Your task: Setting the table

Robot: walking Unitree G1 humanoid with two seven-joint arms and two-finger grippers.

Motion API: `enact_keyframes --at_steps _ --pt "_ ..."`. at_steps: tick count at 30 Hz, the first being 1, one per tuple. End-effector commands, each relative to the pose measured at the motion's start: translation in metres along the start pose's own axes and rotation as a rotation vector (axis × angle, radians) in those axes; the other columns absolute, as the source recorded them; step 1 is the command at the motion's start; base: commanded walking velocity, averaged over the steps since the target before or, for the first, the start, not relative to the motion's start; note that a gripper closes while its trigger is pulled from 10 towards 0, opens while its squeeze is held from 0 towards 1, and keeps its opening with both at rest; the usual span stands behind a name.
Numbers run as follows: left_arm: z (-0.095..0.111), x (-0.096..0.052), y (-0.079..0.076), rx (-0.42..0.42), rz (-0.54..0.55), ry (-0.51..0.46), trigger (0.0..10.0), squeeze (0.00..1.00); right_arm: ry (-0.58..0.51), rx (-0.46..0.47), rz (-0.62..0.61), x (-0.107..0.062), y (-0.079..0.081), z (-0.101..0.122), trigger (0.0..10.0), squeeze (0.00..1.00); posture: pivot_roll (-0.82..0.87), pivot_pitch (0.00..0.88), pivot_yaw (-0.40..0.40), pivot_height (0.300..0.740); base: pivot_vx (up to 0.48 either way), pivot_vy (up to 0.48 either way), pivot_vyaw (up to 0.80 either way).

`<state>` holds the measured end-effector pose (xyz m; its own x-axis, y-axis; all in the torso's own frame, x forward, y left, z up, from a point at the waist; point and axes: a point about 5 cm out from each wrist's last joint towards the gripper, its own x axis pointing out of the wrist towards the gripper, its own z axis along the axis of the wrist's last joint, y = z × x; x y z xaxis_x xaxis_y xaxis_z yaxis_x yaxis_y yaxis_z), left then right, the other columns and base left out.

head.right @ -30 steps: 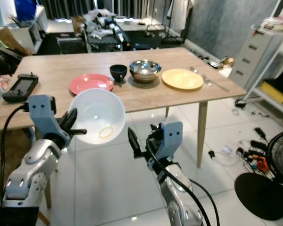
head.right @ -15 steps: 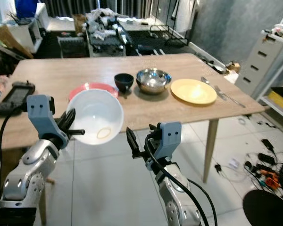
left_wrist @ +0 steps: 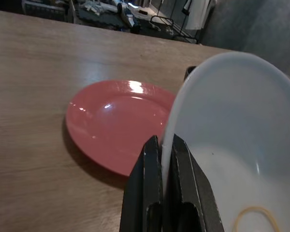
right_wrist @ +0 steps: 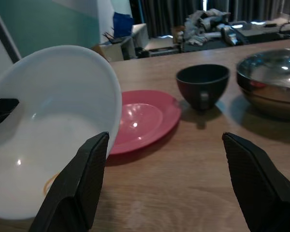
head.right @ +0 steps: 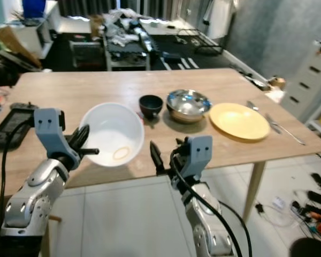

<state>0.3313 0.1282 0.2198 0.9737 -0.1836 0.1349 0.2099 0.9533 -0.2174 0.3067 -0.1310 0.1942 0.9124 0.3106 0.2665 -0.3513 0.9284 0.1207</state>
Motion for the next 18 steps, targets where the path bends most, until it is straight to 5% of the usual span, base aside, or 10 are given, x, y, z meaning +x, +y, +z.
enact_keyframes --at_steps 1,14,18 --pt "0.001 -0.002 -0.003 -0.007 -0.011 0.0 10.0 0.0 0.006 0.002 -0.019 -0.003 -0.004 -0.002 10.0 0.0 0.04 0.082 0.051 0.74 0.0 0.0 0.0" --pt "-0.005 -0.003 0.031 -0.113 0.158 0.059 10.0 0.0 0.003 0.001 -0.018 -0.002 -0.004 -0.002 10.0 0.0 0.05 0.081 0.048 0.74 0.0 0.0 0.0" --pt "-0.004 -0.002 0.055 -0.196 0.285 0.058 10.0 0.0 -0.004 -0.012 -0.031 -0.002 -0.01 0.001 10.0 0.0 0.05 0.077 0.042 0.74 0.0 0.0 0.0"
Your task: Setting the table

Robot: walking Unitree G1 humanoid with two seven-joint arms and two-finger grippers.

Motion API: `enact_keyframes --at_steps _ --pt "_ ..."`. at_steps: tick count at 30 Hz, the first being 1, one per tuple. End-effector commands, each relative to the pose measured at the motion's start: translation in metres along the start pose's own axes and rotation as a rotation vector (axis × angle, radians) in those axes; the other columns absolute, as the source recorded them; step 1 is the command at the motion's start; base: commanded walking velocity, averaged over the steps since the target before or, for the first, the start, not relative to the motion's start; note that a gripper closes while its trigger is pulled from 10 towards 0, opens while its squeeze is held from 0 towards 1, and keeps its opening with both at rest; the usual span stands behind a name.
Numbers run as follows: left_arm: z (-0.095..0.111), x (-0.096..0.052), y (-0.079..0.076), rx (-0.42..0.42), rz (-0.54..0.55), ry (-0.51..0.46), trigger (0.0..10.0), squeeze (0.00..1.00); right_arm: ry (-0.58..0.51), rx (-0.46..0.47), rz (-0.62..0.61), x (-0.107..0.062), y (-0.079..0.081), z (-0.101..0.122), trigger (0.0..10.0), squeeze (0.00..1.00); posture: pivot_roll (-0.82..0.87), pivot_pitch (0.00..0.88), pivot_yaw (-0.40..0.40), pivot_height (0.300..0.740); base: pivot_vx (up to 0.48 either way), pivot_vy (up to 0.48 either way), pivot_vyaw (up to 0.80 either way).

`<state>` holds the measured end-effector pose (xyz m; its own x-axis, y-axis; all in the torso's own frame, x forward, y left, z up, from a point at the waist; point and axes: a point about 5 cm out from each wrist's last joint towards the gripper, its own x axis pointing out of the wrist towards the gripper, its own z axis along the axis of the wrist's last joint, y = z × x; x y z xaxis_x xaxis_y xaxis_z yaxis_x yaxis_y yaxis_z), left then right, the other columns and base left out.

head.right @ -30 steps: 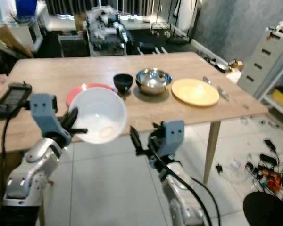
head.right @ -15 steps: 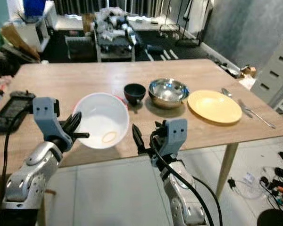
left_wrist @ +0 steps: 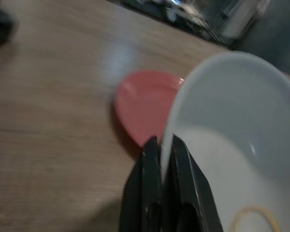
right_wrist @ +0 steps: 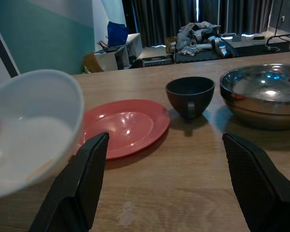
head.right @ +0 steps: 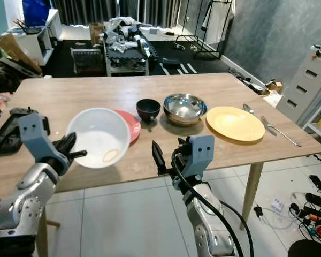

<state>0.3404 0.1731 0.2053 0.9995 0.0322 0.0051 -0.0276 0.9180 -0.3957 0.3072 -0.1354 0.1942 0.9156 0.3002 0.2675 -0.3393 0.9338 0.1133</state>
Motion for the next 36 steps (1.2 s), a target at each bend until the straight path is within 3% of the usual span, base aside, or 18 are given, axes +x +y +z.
enact_keyframes --at_steps 1,2,7,14,16,17,24,26,27,28,36 --pt "0.005 0.005 0.017 -0.058 0.083 -0.005 10.0 0.0 -0.004 -0.007 -0.027 0.0 -0.008 0.001 10.0 0.0 0.05 0.077 0.041 0.74 0.0 0.0 0.0" --pt "0.005 0.005 0.017 -0.058 0.083 -0.005 10.0 0.0 -0.004 -0.007 -0.027 0.0 -0.008 0.001 10.0 0.0 0.05 0.077 0.041 0.74 0.0 0.0 0.0" --pt "0.017 0.016 0.056 -0.187 0.273 -0.011 10.0 0.0 -0.011 -0.029 -0.036 -0.001 -0.016 0.007 10.0 0.0 0.04 0.104 0.033 0.74 0.0 0.0 0.0" --pt "0.025 0.023 0.072 -0.222 0.375 -0.033 10.0 0.0 0.0 -0.051 -0.032 -0.004 -0.021 0.01 10.0 0.0 0.03 0.136 0.023 0.74 0.0 0.0 0.0" --pt "0.03 0.024 0.083 -0.28 0.435 -0.047 10.0 0.0 0.01 -0.061 -0.029 -0.006 -0.024 0.011 10.0 0.0 0.03 0.151 0.007 0.74 0.0 0.0 0.0" --pt "0.031 0.024 0.09 -0.347 0.461 -0.047 10.0 0.0 0.021 -0.065 -0.025 -0.007 -0.025 0.011 10.0 0.0 0.03 0.161 0.001 0.74 0.0 0.0 0.0" --pt "0.028 0.025 0.096 -0.415 0.489 -0.035 10.0 0.0 0.038 -0.065 -0.012 -0.009 -0.024 0.01 10.0 0.0 0.02 0.178 -0.01 0.74 0.0 0.0 0.0" --pt "0.027 0.026 0.095 -0.424 0.473 -0.033 10.0 0.04 0.044 -0.064 -0.012 -0.01 -0.024 0.009 10.0 0.0 0.02 0.178 -0.01 0.74 0.0 0.0 0.0" --pt "0.027 0.027 0.093 -0.425 0.463 -0.032 10.0 0.44 0.046 -0.064 -0.011 -0.011 -0.024 0.009 10.0 0.0 0.02 0.178 -0.01 0.74 0.0 0.0 0.0" --pt "0.027 0.027 0.091 -0.418 0.455 -0.029 10.0 1.0 0.048 -0.063 -0.01 -0.011 -0.024 0.008 10.0 0.0 0.02 0.179 -0.01 0.74 0.0 0.0 0.0" --pt "0.028 0.028 0.079 -0.393 0.425 -0.047 10.0 1.0 0.049 -0.055 -0.004 -0.008 -0.021 0.007 10.0 0.0 0.03 0.169 -0.005 0.74 0.0 0.0 0.0"
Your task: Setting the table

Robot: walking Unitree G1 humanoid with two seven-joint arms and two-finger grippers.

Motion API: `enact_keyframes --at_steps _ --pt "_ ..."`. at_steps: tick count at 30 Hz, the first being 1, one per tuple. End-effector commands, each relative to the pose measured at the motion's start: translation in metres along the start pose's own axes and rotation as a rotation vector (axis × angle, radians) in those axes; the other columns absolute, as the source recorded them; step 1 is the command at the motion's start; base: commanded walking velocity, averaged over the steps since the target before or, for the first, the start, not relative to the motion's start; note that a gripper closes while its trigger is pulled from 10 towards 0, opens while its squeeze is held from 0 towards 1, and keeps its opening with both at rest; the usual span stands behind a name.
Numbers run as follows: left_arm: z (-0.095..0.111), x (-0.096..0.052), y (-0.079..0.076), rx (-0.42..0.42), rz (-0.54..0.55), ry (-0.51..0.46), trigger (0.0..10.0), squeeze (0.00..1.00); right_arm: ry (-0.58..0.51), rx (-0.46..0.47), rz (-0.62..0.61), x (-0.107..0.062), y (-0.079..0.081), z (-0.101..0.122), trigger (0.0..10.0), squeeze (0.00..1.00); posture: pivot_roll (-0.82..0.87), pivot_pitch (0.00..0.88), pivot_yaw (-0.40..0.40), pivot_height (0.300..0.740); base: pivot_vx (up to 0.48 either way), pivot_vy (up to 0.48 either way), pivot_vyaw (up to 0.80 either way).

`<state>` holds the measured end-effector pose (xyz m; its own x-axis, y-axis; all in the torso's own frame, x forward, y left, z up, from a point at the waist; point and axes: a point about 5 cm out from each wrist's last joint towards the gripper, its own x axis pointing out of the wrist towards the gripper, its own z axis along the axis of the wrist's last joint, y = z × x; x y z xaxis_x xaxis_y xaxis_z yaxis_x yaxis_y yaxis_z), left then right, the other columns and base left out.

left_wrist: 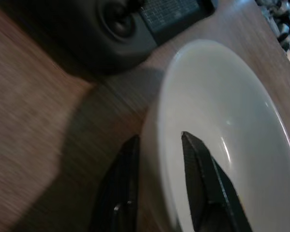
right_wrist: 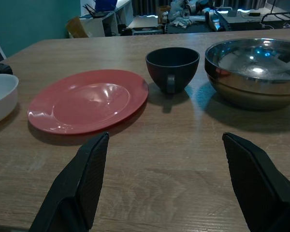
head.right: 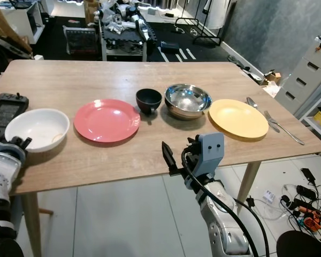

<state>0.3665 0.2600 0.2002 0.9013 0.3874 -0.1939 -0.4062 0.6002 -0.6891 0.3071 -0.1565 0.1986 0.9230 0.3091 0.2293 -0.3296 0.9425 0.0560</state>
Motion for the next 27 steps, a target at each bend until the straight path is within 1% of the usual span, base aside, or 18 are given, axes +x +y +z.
enact_keyframes --at_steps 1,2,3,4,8,9,11,12,13,15,16,18,20,24,25,27 --pt "-0.002 -0.002 -0.001 0.008 0.002 -0.005 10.0 1.0 0.009 0.004 -0.006 -0.003 -0.002 -0.001 10.0 0.0 0.03 0.169 -0.005 0.74 0.0 0.0 0.0" --pt "0.0 -0.005 -0.005 0.034 -0.024 -0.042 10.0 0.75 0.009 0.007 -0.005 -0.002 -0.001 -0.002 10.0 0.0 0.03 0.164 -0.002 0.74 0.0 0.0 0.0" --pt "0.0 -0.005 -0.005 0.034 -0.024 -0.042 10.0 0.75 0.009 0.007 -0.005 -0.002 -0.001 -0.002 10.0 0.0 0.03 0.164 -0.002 0.74 0.0 0.0 0.0" --pt "0.0 -0.008 -0.009 0.049 -0.044 -0.064 10.0 0.0 0.008 0.008 -0.005 -0.002 -0.001 -0.001 10.0 0.0 0.03 0.163 -0.002 0.74 0.0 0.0 0.0" --pt "-0.004 -0.023 -0.023 0.094 -0.119 -0.105 10.0 0.0 0.001 0.01 -0.006 -0.001 -0.001 -0.001 10.0 0.0 0.04 0.151 0.01 0.74 0.0 0.0 0.0" --pt "-0.004 -0.023 -0.023 0.094 -0.119 -0.105 10.0 0.0 0.001 0.01 -0.006 -0.001 -0.001 -0.001 10.0 0.0 0.04 0.151 0.01 0.74 0.0 0.0 0.0" --pt "-0.012 -0.036 -0.03 0.129 -0.158 -0.099 10.0 0.0 -0.003 0.012 -0.008 0.0 -0.001 -0.001 10.0 0.0 0.04 0.149 0.013 0.74 0.0 0.0 0.0" --pt "-0.02 -0.047 -0.034 0.14 -0.179 -0.075 10.0 0.0 -0.005 0.013 -0.009 0.0 -0.001 -0.001 10.0 0.0 0.04 0.148 0.016 0.74 0.0 0.0 0.0" --pt "-0.02 -0.047 -0.034 0.14 -0.179 -0.075 10.0 0.0 -0.005 0.013 -0.009 0.0 -0.001 -0.001 10.0 0.0 0.04 0.148 0.016 0.74 0.0 0.0 0.0" --pt "-0.026 -0.056 -0.033 0.139 -0.18 -0.049 10.0 0.0 -0.005 0.015 -0.009 0.0 0.0 -0.001 10.0 0.0 0.05 0.145 0.018 0.74 0.0 0.0 0.0" --pt "-0.026 -0.056 -0.033 0.139 -0.18 -0.049 10.0 0.0 -0.005 0.015 -0.009 0.0 0.0 -0.001 10.0 0.0 0.05 0.145 0.018 0.74 0.0 0.0 0.0" --pt "-0.031 -0.064 -0.032 0.149 -0.181 -0.031 10.0 0.0 -0.005 0.018 -0.009 -0.001 0.001 -0.002 10.0 0.0 0.05 0.144 0.02 0.74 0.0 0.0 0.0" --pt "-0.035 -0.069 -0.03 0.153 -0.178 -0.02 10.0 0.0 -0.005 0.019 -0.009 0.0 0.001 -0.002 10.0 0.0 0.05 0.143 0.021 0.74 0.0 0.0 0.0" --pt "-0.048 -0.08 -0.025 0.181 -0.17 0.021 10.0 0.0 -0.006 0.022 -0.007 0.0 0.002 -0.003 10.0 0.0 0.06 0.136 0.023 0.74 0.0 0.0 0.0" --pt "-0.048 -0.08 -0.025 0.181 -0.17 0.021 10.0 0.0 -0.006 0.022 -0.007 0.0 0.002 -0.003 10.0 0.0 0.06 0.136 0.023 0.74 0.0 0.0 0.0" --pt "-0.055 -0.086 -0.025 0.202 -0.184 0.048 10.0 0.0 -0.006 0.022 -0.006 0.001 0.002 -0.003 10.0 0.0 0.06 0.131 0.025 0.74 0.0 0.0 0.0"
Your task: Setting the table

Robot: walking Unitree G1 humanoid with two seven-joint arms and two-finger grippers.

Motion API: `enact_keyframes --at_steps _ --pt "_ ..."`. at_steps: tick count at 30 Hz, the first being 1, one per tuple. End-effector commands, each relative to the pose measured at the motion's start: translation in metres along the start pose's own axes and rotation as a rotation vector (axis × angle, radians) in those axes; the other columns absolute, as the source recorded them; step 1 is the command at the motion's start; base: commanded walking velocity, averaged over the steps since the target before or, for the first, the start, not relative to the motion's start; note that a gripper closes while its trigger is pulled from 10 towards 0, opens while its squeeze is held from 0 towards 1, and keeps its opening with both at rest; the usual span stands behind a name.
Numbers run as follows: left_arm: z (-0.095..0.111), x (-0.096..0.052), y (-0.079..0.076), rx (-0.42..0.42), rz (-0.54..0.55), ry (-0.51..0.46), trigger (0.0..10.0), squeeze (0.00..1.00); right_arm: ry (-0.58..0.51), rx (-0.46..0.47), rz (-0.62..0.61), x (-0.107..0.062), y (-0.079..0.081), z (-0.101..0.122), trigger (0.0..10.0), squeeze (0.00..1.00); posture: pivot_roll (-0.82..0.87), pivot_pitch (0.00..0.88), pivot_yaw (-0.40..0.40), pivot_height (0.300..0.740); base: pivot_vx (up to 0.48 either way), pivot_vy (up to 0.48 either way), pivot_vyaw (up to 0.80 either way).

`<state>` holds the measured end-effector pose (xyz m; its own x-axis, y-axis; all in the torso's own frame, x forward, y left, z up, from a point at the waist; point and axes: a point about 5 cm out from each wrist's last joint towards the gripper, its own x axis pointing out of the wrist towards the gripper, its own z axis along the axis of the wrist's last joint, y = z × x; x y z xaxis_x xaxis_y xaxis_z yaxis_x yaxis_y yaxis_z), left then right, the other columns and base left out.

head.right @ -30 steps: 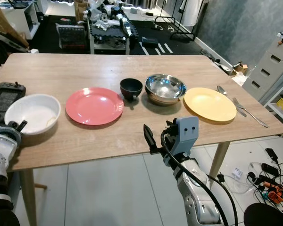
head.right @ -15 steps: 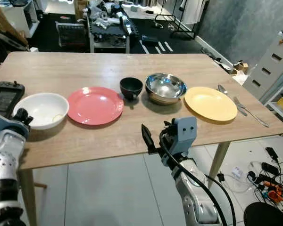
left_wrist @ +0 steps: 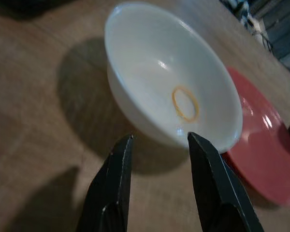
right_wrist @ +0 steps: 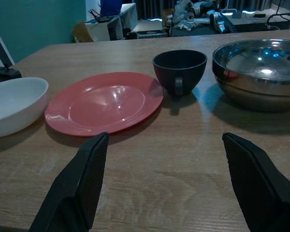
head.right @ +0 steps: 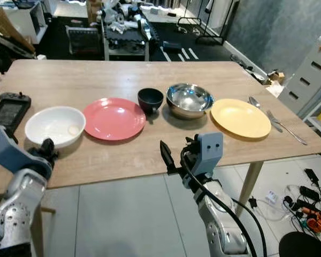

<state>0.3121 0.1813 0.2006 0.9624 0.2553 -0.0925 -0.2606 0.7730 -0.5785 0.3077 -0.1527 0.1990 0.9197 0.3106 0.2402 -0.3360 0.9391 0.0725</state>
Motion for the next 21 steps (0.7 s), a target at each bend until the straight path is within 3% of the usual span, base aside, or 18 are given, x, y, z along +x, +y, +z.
enact_keyframes --at_steps 1,5,9,14,15,17,21 --pt "-0.014 -0.01 -0.005 0.043 -0.033 0.054 10.0 0.0 0.004 0.005 -0.009 -0.001 -0.001 -0.003 10.0 0.0 0.06 0.13 0.026 0.74 0.0 0.0 0.0" --pt "-0.019 -0.015 -0.009 0.082 -0.064 0.081 10.0 0.0 0.003 0.004 -0.009 -0.001 -0.001 -0.003 10.0 0.0 0.06 0.13 0.026 0.74 0.0 0.0 0.0" --pt "-0.024 -0.015 -0.026 0.385 -0.276 0.067 10.0 0.0 -0.001 0.005 -0.015 0.0 -0.001 -0.005 10.0 0.0 0.06 0.117 0.034 0.74 0.0 0.0 0.0" --pt "-0.022 -0.016 -0.036 0.612 -0.459 0.019 10.0 0.0 -0.008 0.003 -0.022 -0.002 0.007 -0.009 10.0 0.0 0.06 0.106 0.042 0.74 0.0 0.0 0.0" --pt "-0.022 -0.016 -0.036 0.612 -0.459 0.019 10.0 0.0 -0.008 0.003 -0.022 -0.002 0.007 -0.009 10.0 0.0 0.06 0.106 0.042 0.74 0.0 0.0 0.0" --pt "-0.022 -0.016 -0.036 0.706 -0.512 0.007 10.0 0.0 -0.001 0.008 -0.06 -0.006 0.009 -0.015 10.0 0.0 0.05 0.104 0.045 0.74 0.0 0.0 0.0" --pt "-0.021 -0.019 -0.038 0.75 -0.569 -0.024 10.0 0.0 0.005 0.007 -0.108 -0.011 0.007 -0.021 10.0 0.0 0.05 0.101 0.046 0.74 0.0 0.0 0.0"
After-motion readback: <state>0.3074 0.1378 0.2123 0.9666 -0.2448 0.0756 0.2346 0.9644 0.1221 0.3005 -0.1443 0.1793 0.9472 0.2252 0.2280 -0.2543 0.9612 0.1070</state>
